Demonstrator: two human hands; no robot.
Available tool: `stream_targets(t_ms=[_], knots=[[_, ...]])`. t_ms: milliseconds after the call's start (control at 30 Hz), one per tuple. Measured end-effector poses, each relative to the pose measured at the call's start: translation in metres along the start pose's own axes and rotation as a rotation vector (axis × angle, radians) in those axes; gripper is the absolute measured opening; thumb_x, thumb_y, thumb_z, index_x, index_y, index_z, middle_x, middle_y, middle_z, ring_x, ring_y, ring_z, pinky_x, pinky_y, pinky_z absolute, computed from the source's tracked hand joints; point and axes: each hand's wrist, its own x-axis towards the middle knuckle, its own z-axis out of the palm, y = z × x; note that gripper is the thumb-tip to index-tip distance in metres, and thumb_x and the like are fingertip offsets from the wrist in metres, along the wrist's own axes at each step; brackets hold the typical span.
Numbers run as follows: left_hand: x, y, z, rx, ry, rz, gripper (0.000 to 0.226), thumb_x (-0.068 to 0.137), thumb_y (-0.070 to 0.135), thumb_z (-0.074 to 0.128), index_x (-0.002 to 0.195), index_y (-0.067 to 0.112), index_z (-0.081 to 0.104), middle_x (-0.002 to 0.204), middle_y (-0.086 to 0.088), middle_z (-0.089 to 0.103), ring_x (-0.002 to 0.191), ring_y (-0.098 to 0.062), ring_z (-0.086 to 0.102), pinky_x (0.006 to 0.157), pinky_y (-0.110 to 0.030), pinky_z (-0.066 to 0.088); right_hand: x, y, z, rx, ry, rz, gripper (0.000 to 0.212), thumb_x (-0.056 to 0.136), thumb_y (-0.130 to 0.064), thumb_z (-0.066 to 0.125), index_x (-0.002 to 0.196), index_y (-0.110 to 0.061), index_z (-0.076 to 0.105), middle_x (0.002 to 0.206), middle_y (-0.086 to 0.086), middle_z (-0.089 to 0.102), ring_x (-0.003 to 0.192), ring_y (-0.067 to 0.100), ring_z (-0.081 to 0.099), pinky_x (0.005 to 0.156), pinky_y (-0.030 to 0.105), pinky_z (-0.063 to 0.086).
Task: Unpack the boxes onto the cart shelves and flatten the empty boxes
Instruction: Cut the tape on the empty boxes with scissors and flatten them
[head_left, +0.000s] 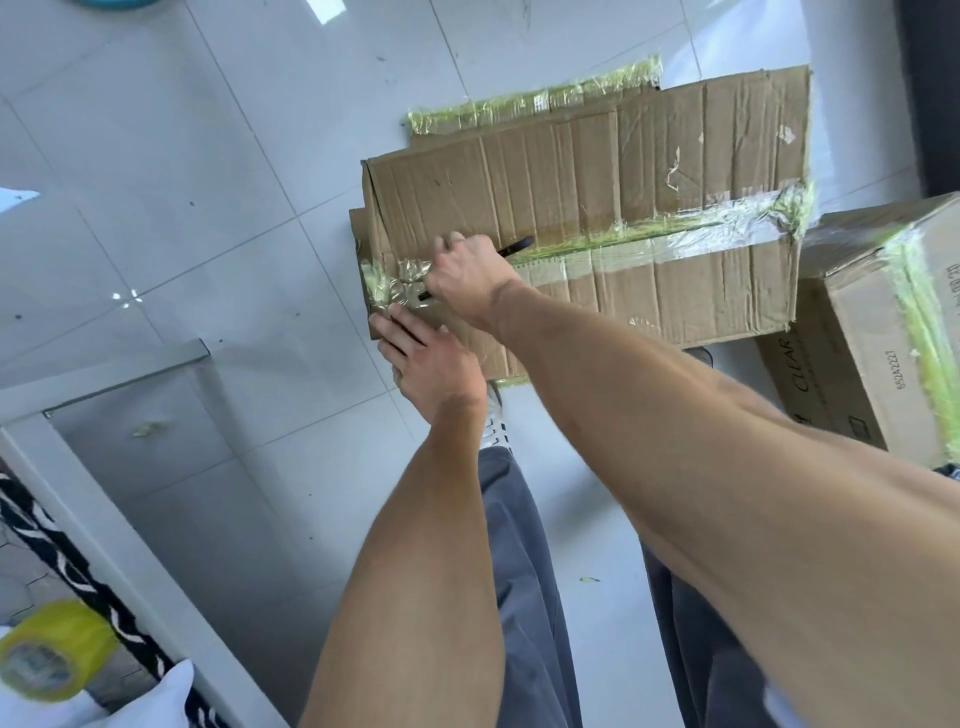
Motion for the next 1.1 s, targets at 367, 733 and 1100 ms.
stream_targets(t_ms=[367,733,1100], knots=[[0.002,0.003,0.008,0.057,0.013,-0.048,0.065,0.104,0.028,0.035,0.155,0.001,0.004,0.159,-0.024,0.008,0.131,-0.042,0.032,0.093,-0.052,0.049,-0.054,0.047,0.014,0.024,-0.059,0.142,0.028,0.087,0.003,0.048,0.097,-0.013,0.069,0.097,0.006,0.055,0.089,0.023,0.055,0.049,0.022,0.018],[-0.021,0.068,0.006,0.093,0.183,0.3,0.068,0.08,0.008,0.057,0.144,0.007,0.037,0.158,-0.02,0.024,0.145,-0.037,0.024,0.116,-0.052,0.02,-0.105,0.097,0.031,0.158,0.042,0.392,0.021,0.092,-0.008,0.049,0.095,-0.018,0.067,0.111,0.01,0.054,0.104,0.03,0.05,0.081,0.042,0.036],[-0.006,0.097,-0.01,0.101,0.054,0.339,0.033,0.078,0.014,0.064,0.111,0.013,0.06,0.114,-0.008,0.053,0.111,-0.029,0.047,0.093,-0.04,0.04,-0.111,0.098,0.027,0.165,0.074,0.276,0.03,0.094,-0.002,0.041,0.11,-0.012,0.065,0.109,0.01,0.055,0.104,0.028,0.052,0.063,0.034,0.043]])
